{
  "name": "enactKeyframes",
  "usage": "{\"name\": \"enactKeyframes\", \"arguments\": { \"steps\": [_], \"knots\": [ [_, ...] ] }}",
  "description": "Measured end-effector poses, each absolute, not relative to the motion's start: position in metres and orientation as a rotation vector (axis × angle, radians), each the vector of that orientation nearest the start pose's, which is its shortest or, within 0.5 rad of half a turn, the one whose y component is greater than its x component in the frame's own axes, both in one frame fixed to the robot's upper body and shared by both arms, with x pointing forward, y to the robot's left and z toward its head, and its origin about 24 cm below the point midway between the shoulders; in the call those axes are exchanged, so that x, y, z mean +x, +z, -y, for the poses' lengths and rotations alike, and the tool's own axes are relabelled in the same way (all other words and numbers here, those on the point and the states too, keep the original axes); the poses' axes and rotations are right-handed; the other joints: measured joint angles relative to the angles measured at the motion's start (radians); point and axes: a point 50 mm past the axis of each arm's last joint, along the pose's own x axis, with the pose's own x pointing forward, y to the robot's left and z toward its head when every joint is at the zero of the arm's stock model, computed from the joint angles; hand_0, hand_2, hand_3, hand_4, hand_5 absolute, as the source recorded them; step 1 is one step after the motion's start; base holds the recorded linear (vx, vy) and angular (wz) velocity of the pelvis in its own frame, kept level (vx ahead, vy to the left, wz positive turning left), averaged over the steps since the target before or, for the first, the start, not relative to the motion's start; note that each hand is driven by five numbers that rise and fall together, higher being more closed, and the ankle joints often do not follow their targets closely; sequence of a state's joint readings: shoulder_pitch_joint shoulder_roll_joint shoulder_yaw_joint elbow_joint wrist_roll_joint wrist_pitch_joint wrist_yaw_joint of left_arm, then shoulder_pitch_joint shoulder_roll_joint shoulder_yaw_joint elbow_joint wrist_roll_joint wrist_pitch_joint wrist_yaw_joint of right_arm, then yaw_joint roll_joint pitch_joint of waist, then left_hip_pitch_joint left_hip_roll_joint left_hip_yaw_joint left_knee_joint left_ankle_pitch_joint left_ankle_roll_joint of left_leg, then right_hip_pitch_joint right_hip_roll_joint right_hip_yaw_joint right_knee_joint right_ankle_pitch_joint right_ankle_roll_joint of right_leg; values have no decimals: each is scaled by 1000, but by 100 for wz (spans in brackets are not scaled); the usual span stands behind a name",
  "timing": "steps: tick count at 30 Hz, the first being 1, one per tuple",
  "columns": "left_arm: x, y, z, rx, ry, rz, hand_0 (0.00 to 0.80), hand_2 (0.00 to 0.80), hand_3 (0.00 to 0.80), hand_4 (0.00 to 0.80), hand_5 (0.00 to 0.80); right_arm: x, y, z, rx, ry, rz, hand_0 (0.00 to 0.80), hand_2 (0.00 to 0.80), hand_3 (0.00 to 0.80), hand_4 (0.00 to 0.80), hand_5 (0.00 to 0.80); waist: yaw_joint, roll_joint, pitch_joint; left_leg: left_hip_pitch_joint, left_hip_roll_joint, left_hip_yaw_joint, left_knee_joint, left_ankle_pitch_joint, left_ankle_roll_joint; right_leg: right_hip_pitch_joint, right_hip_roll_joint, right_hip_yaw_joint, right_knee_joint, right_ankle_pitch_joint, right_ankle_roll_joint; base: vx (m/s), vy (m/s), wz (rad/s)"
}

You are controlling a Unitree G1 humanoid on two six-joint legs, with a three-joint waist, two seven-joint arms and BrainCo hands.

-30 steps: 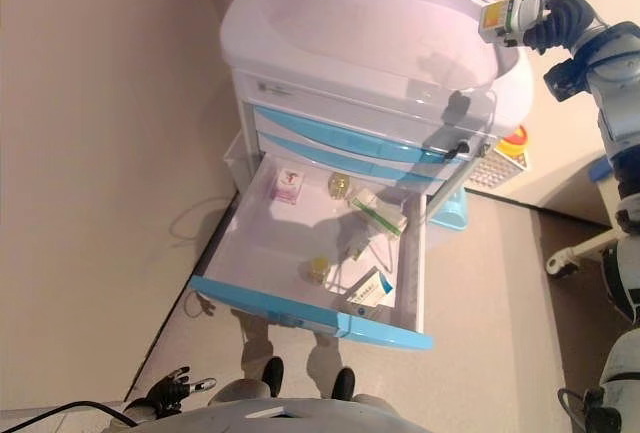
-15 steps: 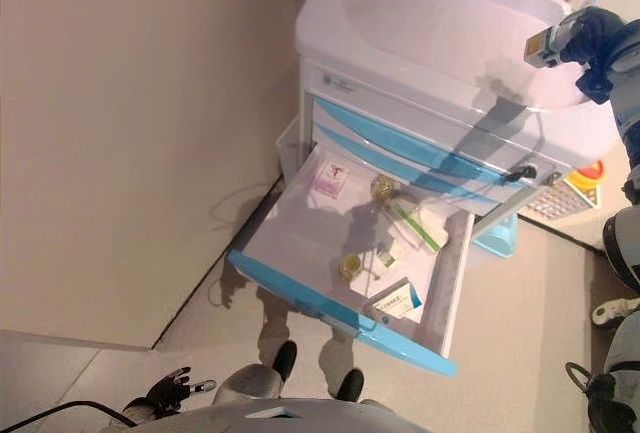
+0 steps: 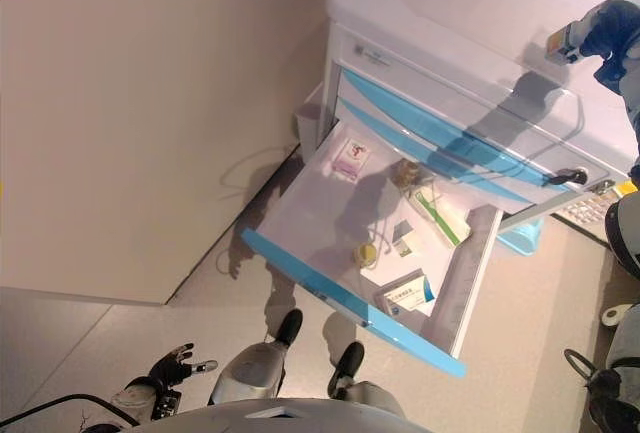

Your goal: Open the drawer and pick up the medicine

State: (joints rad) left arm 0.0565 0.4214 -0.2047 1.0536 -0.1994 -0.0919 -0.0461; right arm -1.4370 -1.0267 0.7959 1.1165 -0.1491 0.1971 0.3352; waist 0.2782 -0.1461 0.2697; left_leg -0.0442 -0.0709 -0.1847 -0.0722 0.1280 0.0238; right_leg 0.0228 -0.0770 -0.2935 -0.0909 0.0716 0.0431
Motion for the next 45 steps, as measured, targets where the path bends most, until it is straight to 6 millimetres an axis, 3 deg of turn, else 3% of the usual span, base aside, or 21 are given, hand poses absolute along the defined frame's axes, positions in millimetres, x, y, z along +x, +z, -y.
{"name": "enactKeyframes", "arguments": {
  "steps": [14, 15, 16, 24, 38, 45],
  "knots": [
    [116, -126, -289, 292, 100, -986, 0, 0, 0, 0, 0, 362, 329, 347, -1298, -273, -391, 800, 800, 800, 800, 800, 8, -7, 22, -3, 0, -2, 1, 1, -1, -1, 1, -1, 0, -3, 5, 0, 0, 0],
    [117, -126, -289, 293, 99, -981, 0, 0, 0, 0, 0, 361, 329, 348, -1306, -272, -394, 474, 474, 474, 474, 474, 10, -8, 24, -3, 1, -2, 1, 1, -1, -1, 1, -3, 0, -3, 5, 0, 0, 0],
    [118, -125, -289, 292, 99, -979, 0, 0, 0, 0, 0, 361, 330, 347, -1310, -272, -395, 0, 0, 0, 0, 0, 12, -10, 26, -3, 1, -2, 1, 1, -1, -1, 1, -3, 0, -3, 5, 0, 0, 0],
    [121, -123, -290, 280, 107, -961, 0, 0, 0, 0, 0, 359, 337, 352, -1305, -336, -361, 0, 0, 0, 0, 0, 23, -20, 51, -23, -1, -12, 14, 0, -2, -12, 1, -16, 0, -1, 2, -1, -3, 4],
    [122, -123, -290, 280, 107, -953, 0, 0, 0, 0, 0, 361, 350, 346, -1330, -477, -146, 0, 0, 0, 0, 0, 31, -20, 51, -19, -1, -9, 15, 0, -3, -10, 1, -15, 0, 0, 0, 0, 0, 0],
    [121, -123, -290, 279, 108, -956, 0, 0, 0, 0, 0, 366, 355, 329, -1279, -398, -37, 0, 0, 0, 0, 0, 23, -20, 51, 6, 1, 15, 13, -1, -2, 4, 2, 9, 0, 3, -2, -14, -14, -9]
  ]
}}
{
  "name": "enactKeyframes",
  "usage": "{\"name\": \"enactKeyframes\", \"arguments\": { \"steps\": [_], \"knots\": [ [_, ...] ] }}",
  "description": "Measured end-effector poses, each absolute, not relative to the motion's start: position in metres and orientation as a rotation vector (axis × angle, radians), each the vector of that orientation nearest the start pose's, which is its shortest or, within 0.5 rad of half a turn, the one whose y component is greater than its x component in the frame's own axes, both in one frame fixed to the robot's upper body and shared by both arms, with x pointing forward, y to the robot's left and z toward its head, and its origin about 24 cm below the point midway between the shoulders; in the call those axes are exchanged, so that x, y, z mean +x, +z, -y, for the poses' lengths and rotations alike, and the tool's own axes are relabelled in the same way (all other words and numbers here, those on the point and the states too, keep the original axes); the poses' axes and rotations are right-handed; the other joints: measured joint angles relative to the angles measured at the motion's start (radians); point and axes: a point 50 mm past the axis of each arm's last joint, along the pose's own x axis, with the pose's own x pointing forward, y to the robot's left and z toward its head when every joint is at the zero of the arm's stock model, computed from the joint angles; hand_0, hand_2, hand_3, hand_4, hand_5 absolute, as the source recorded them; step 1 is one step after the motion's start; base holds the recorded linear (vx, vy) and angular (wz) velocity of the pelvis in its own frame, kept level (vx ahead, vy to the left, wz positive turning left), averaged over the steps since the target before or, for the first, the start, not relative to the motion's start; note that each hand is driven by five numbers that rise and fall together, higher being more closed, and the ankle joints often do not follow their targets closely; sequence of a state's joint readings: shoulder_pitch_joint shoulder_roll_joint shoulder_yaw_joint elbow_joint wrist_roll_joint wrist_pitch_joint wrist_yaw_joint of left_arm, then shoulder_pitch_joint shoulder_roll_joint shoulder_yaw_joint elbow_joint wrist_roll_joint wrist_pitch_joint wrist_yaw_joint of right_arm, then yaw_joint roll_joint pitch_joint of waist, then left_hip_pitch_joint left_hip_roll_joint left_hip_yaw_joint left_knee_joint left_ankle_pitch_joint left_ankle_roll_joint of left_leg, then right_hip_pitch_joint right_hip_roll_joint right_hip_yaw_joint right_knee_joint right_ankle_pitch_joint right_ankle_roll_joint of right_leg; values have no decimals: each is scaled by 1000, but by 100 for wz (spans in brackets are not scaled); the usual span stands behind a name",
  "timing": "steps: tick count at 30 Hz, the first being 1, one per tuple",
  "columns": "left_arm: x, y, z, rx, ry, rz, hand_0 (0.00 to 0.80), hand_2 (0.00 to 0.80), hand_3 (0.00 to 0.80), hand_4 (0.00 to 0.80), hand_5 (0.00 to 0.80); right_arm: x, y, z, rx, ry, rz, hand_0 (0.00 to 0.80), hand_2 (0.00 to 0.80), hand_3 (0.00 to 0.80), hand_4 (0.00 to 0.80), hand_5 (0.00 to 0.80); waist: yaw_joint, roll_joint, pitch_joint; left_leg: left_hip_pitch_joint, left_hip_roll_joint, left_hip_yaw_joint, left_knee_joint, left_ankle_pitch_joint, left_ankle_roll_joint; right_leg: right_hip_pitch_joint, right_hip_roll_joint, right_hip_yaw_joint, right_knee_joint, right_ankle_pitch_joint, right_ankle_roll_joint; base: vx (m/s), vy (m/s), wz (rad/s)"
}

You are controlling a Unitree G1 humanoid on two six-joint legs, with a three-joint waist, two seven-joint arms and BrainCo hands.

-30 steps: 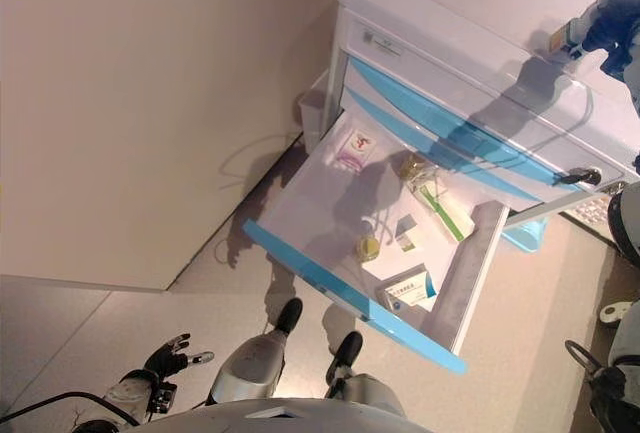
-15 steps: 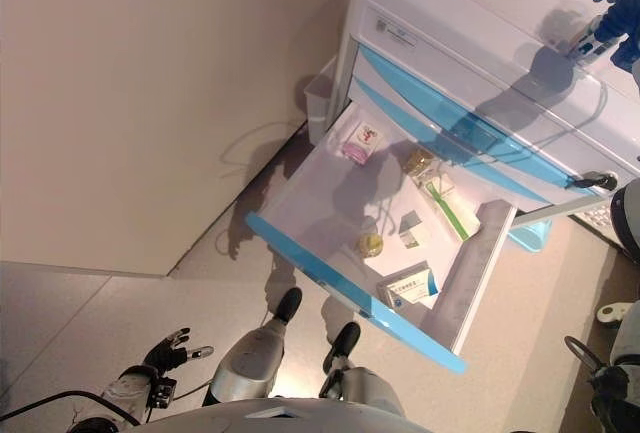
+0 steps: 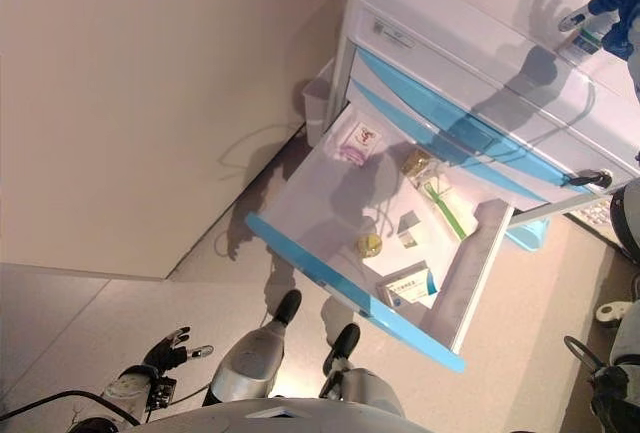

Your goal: Open the drawer and pick up the medicine

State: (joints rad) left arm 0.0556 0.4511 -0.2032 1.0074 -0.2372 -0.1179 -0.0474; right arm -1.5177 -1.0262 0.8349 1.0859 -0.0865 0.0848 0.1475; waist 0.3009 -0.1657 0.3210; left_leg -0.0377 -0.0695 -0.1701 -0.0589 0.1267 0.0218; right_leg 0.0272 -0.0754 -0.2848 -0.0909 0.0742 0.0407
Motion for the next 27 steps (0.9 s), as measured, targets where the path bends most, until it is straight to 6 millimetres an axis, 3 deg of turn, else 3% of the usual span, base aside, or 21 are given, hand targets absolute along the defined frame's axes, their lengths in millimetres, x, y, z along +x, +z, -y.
{"name": "enactKeyframes", "arguments": {
  "steps": [5, 8, 12, 15, 21, 24, 27],
  "knots": [
    [122, -123, -290, 278, 106, -959, 0, 0, 0, 0, 0, 367, 365, 312, -1120, -337, 154, 0, 0, 0, 0, 0, -25, 0, 0, 22, 2, 20, -1, -4, 0, 12, 1, 21, 0, 0, 0, -44, -26, -12],
    [119, -124, -291, 278, 107, -971, 0, 0, 0, 0, 0, 363, 375, 302, -1050, -405, 316, 0, 0, 0, 0, 0, -45, -1, -1, 37, 4, 47, -2, -7, 4, 15, 1, 45, 0, 4, -4, -66, -25, -27],
    [112, -127, -291, 276, 112, -999, 0, 0, 0, 0, 0, 339, 406, 291, -826, -561, 671, 0, 0, 0, 0, 0, -90, -1, -5, 62, 6, 95, -5, -17, 7, 16, 1, 93, 0, 11, -2, -45, -4, -34],
    [111, -129, -289, 279, 97, -1016, 0, 0, 0, 0, 0, 316, 407, 304, -712, -700, 812, 0, 0, 0, 0, 0, -126, 3, -50, 75, 7, 123, -13, -22, 14, 16, 1, 123, 3, 14, 0, -47, 0, -32],
    [111, -135, -275, 300, 10, -1056, 0, 0, 0, 0, 0, 294, 359, 342, -609, -878, 808, 0, 0, 0, 0, 0, -226, 54, -155, 113, 9, 190, -29, -38, 25, 17, 3, 186, 3, 17, 4, -72, -6, -34],
    [111, -138, -266, 319, -46, -1068, 0, 0, 0, 0, 0, 282, 305, 358, -445, -882, 749, 0, 0, 0, 0, 0, -279, 86, -184, 121, 14, 217, -31, -48, 23, 14, 9, 216, 1, 17, 6, -56, -7, -34],
    [116, -139, -259, 320, -77, -1070, 0, 0, 0, 0, 0, 276, 229, 365, -247, -891, 587, 0, 0, 0, 0, 0, -328, 108, -197, 140, 25, 252, -35, -63, 13, 12, 19, 248, -3, 20, 8, -29, -19, -45]
  ]
}}
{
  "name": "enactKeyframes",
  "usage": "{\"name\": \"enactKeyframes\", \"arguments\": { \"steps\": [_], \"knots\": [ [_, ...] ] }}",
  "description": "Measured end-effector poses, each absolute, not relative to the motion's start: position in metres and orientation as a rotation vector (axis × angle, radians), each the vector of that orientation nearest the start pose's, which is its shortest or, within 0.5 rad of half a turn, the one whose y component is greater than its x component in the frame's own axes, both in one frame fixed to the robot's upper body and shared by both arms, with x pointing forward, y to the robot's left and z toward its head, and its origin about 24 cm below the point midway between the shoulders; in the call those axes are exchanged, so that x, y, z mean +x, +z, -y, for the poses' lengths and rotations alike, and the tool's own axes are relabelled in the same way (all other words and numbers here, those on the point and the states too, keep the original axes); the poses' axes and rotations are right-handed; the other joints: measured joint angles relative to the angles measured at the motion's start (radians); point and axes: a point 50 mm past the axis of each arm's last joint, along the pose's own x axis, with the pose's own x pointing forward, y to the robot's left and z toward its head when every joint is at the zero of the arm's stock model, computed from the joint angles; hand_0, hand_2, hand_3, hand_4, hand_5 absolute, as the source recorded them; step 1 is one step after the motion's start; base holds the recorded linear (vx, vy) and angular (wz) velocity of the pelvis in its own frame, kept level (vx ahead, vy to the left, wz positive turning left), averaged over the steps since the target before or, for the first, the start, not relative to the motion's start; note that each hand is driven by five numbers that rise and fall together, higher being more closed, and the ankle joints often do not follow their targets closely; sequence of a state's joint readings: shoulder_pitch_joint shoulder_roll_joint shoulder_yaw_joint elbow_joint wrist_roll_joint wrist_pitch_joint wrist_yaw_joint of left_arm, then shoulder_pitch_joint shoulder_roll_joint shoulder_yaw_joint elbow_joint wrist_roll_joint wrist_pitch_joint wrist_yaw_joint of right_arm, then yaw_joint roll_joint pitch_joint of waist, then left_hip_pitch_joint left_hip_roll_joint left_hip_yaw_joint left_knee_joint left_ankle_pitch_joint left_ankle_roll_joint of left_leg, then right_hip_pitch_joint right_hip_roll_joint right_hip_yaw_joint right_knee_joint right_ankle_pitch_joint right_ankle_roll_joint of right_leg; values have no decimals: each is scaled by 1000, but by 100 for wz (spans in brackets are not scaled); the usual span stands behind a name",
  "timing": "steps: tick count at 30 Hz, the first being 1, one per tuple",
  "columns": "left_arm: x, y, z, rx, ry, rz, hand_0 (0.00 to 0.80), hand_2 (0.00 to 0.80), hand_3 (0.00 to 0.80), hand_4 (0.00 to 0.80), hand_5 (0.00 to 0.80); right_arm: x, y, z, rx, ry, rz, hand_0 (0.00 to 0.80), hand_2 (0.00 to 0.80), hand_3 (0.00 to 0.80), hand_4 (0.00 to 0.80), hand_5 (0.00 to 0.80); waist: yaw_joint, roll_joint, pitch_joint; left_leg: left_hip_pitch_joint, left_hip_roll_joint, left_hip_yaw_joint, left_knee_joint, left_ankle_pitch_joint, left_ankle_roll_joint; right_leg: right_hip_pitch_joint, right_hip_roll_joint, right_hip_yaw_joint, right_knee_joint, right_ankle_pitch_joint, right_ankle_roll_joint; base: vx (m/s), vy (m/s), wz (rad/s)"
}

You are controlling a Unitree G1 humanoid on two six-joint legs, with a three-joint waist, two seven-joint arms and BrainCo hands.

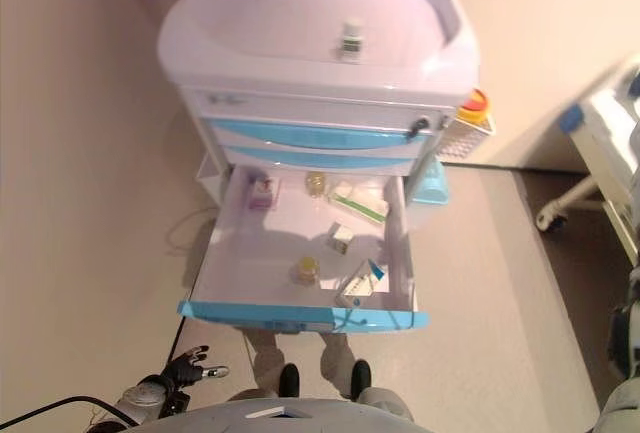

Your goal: Open the drawer and pick up the medicine

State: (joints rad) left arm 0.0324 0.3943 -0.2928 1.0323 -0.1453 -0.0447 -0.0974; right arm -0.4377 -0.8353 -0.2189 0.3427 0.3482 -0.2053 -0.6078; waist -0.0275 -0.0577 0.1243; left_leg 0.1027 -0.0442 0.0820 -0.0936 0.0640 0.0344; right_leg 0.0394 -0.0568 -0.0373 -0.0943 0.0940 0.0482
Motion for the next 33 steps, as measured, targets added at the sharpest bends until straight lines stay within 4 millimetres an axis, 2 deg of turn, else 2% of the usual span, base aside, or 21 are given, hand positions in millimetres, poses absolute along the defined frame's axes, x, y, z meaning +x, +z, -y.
{"name": "enactKeyframes", "arguments": {
  "steps": [1, 3, 6, 8, 10, 12, 16, 21, 25, 29, 33],
  "knots": [
    [116, -140, -255, 318, -90, -1072, 0, 0, 0, 0, 0, 275, 200, 363, -202, -882, 505, 0, 0, 0, 0, 0, -13, 9, -5, 0, 5, 16, 0, -2, -2, -7, -1, 1, -1, 2, -2, -8, -23, -49],
    [115, -143, -250, 332, -115, -1095, 0, 0, 0, 0, 0, 267, 147, 356, -132, -874, 362, 0, 0, 0, 0, 0, -39, 20, -9, -2, 9, 19, 0, -6, -4, -19, 0, 1, -1, 8, -6, 4, -19, -38],
    [116, -146, -234, 335, -198, -1100, 0, 0, 0, 0, 0, 234, 56, 348, -102, -882, 64, 0, 0, 0, 0, 0, -59, 29, -14, -2, 18, 30, 0, -9, -12, -24, 10, 10, -1, 11, -9, -5, -7, -18],
    [120, -148, -223, 338, -280, -1109, 0, 0, 0, 0, 0, 219, 16, 339, -122, -848, -101, 0, 0, 0, 0, 0, -73, 34, -7, -4, 21, 51, 0, -7, -8, -35, 14, 26, 3, 15, -13, -39, 6, -25],
    [124, -148, -214, 359, -359, -1106, 0, 0, 0, 0, 0, 209, -11, 332, -145, -807, -227, 0, 0, 0, 0, 0, -88, 37, 6, -4, 22, 55, 0, -7, -8, -37, 15, 28, 5, 15, -13, -101, 8, -10],
    [135, -144, -205, 381, -422, -1079, 0, 0, 0, 0, 0, 202, -27, 330, -178, -784, -302, 0, 0, 0, 0, 0, -91, 45, 30, -15, 24, 66, 0, -7, -7, -57, 13, 26, 13, 15, -13, -176, -3, -13],
    [174, -126, -186, 426, -501, -941, 0, 0, 0, 0, 0, 190, -59, 326, -204, -775, -475, 0, 0, 0, 0, 0, -95, 68, 113, -82, 24, 62, 4, 17, -8, -136, 12, 21, 44, 22, -14, -212, -20, 0],
    [219, -99, -173, 469, -500, -781, 0, 0, 0, 0, 0, 192, -86, 296, -246, -639, -612, 0, 0, 0, 0, 0, -94, 99, 246, -152, 29, 44, 6, 43, -18, -195, 17, -2, 42, 44, -36, -117, -18, 11],
    [242, -80, -172, 499, -486, -684, 0, 0, 0, 0, 0, 207, -85, 282, -345, -486, -609, 0, 0, 0, 0, 0, -93, 108, 327, -166, 33, 36, 24, 42, -22, -197, 20, -6, 42, 45, -38, -9, 6, 5],
    [267, -44, -180, 539, -482, -548, 0, 0, 0, 0, 0, 216, -82, 274, -440, -366, -588, 0, 0, 0, 0, 0, -86, 110, 395, -198, 33, 26, 62, 34, -24, -221, 20, -10, 69, 46, -44, 18, 26, 7],
    [291, -9, -192, 620, -468, -455, 0, 0, 0, 0, 0, 222, -79, 265, -495, -287, -552, 0, 0, 0, 0, 0, -82, 110, 406, -243, 25, 30, 97, 26, -19, -279, 17, -4, 127, 32, -48, 50, 50, -2]
  ]
}}
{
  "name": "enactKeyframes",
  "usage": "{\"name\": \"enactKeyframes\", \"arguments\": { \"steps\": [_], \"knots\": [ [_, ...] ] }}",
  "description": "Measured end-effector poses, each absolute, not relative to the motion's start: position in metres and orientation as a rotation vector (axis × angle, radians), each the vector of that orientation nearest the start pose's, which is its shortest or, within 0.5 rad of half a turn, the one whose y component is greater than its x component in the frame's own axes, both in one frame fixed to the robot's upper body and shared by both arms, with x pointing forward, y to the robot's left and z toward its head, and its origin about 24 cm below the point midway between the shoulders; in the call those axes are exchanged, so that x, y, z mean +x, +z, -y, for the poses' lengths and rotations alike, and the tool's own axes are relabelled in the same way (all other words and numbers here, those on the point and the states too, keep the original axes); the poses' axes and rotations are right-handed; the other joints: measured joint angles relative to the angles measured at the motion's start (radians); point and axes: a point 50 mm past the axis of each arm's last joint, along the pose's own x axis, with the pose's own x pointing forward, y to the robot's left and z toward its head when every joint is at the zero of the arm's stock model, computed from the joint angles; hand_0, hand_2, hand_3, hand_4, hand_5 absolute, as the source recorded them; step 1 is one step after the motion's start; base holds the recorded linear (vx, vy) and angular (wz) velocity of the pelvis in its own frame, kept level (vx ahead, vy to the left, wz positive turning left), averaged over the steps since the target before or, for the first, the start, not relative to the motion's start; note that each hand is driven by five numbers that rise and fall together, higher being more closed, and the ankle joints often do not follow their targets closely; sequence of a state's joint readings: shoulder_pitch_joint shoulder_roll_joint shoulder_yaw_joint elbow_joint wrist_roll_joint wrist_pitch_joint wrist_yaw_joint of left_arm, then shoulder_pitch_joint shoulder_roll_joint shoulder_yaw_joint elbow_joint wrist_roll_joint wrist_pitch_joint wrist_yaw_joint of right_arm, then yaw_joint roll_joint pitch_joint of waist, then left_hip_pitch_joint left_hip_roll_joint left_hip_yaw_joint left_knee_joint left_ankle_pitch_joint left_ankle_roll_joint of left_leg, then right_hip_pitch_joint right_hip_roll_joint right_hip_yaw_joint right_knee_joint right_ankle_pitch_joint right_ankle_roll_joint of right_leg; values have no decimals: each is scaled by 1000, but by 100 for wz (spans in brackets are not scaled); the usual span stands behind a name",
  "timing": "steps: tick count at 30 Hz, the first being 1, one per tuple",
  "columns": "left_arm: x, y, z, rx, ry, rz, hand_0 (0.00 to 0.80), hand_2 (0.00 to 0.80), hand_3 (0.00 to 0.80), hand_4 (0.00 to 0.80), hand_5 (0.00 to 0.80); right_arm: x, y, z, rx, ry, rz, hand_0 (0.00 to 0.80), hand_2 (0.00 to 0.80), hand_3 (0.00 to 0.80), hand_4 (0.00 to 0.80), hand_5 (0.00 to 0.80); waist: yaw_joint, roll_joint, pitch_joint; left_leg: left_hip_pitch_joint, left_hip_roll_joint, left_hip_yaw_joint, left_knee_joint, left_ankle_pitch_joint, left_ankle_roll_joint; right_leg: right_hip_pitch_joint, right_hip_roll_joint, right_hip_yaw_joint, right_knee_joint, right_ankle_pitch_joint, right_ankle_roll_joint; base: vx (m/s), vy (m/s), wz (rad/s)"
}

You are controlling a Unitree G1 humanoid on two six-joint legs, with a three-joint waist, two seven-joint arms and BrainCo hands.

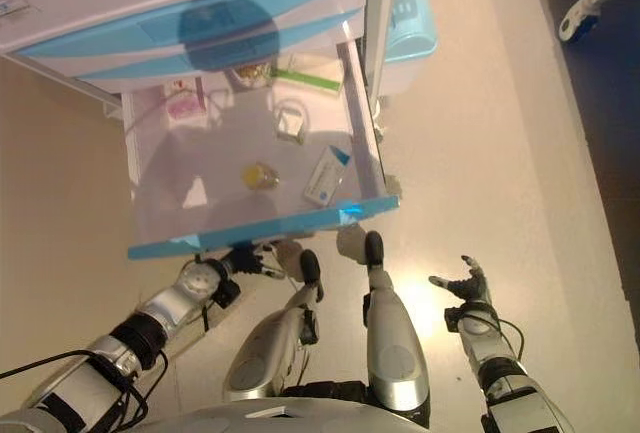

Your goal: Open the drawer and pick up the medicine

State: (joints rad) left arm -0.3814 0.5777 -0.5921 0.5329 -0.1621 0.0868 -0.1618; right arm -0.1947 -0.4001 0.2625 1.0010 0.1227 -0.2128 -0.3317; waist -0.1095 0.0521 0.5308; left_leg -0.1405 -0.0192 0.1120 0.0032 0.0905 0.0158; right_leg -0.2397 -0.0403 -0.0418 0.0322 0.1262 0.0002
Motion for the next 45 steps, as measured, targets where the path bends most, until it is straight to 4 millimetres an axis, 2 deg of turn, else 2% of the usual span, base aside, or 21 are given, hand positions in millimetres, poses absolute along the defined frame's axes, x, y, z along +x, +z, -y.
{"name": "enactKeyframes", "arguments": {
  "steps": [5, 10, 13, 16, 20, 25, 29, 34, 40, 43, 45],
  "knots": [
    [325, 44, -211, 684, -390, -344, 0, 0, 0, 0, 0, 230, -68, 261, -566, -206, -490, 0, 0, 0, 0, 0, -3, -2, 7, -60, -7, 18, 80, -30, 8, -89, -16, 22, 128, -49, 8, 46, 80, -6],
    [360, 100, -222, 693, -284, -251, 0, 0, 0, 0, 0, 230, -65, 268, -608, -181, -488, 0, 0, 0, 0, 0, -24, -13, 15, -122, -15, 39, 161, -55, 16, -161, -21, 64, 202, -64, 9, 47, 108, -11],
    [381, 133, -240, 707, -162, -246, 0, 0, 0, 0, 0, 231, -62, 270, -628, -165, -479, 0, 0, 0, 0, 0, -65, -22, 19, -171, -16, 53, 211, -67, 21, -205, -17, 93, 229, -63, 10, 18, 108, -10],
    [392, 161, -253, 687, -71, -235, 0, 0, 0, 0, 0, 228, -62, 273, -660, -139, -488, 0, 0, 0, 0, 0, -103, -31, 23, -207, -8, 80, 264, -93, 25, -230, -4, 125, 234, -59, 17, 29, 133, -25],
    [397, 182, -274, 657, 73, -228, 0, 0, 0, 0, 0, 226, -63, 275, -691, -123, -497, 0, 0, 0, 0, 0, -146, -36, 24, -243, 2, 100, 325, -136, 29, -256, 6, 152, 242, -54, 23, 78, 125, -31],
    [395, 199, -305, 639, 372, -207, 0, 0, 0, 0, 0, 225, -65, 269, -715, -78, -496, 0, 0, 0, 0, 0, -173, -47, 23, -277, 20, 105, 401, -191, 26, -265, 33, 187, 242, -47, 31, -8, 73, -26],
    [400, 196, -291, 643, 453, -159, 0, 0, 0, 0, 0, 228, -65, 264, -725, -55, -482, 0, 0, 0, 0, 0, -166, -52, 23, -293, 21, 102, 429, -207, 32, -266, 38, 198, 232, -41, 38, -9, 14, -8],
    [399, 200, -292, 638, 513, -122, 0, 0, 0, 0, 0, 238, -60, 257, -712, -63, -438, 0, 0, 0, 0, 0, -165, -93, 21, -293, 20, 107, 447, -214, 41, -260, 34, 203, 227, -37, 43, -14, -4, -2],
    [399, 200, -278, 589, 426, -14, 0, 0, 0, 0, 0, 239, -62, 245, -691, -43, -432, 0, 0, 0, 0, 0, -141, -101, 20, -260, 23, 97, 436, -211, 46, -202, 24, 191, 181, -8, 53, -68, -109, 4],
    [391, 183, -261, 462, 269, 83, 0, 0, 0, 0, 0, 235, -68, 237, -668, -33, -449, 0, 0, 0, 0, 0, -120, -101, 20, -175, 17, 80, 391, -206, 44, -111, 13, 168, 140, -4, 49, 41, -136, 14],
    [375, 165, -251, 291, 152, 160, 0, 0, 0, 0, 0, 230, -73, 231, -630, -41, -465, 0, 0, 0, 0, 0, -92, -99, 18, -100, 9, 70, 337, -193, 35, -41, 1, 140, 100, -3, 47, 82, -175, 20]
  ]
}}
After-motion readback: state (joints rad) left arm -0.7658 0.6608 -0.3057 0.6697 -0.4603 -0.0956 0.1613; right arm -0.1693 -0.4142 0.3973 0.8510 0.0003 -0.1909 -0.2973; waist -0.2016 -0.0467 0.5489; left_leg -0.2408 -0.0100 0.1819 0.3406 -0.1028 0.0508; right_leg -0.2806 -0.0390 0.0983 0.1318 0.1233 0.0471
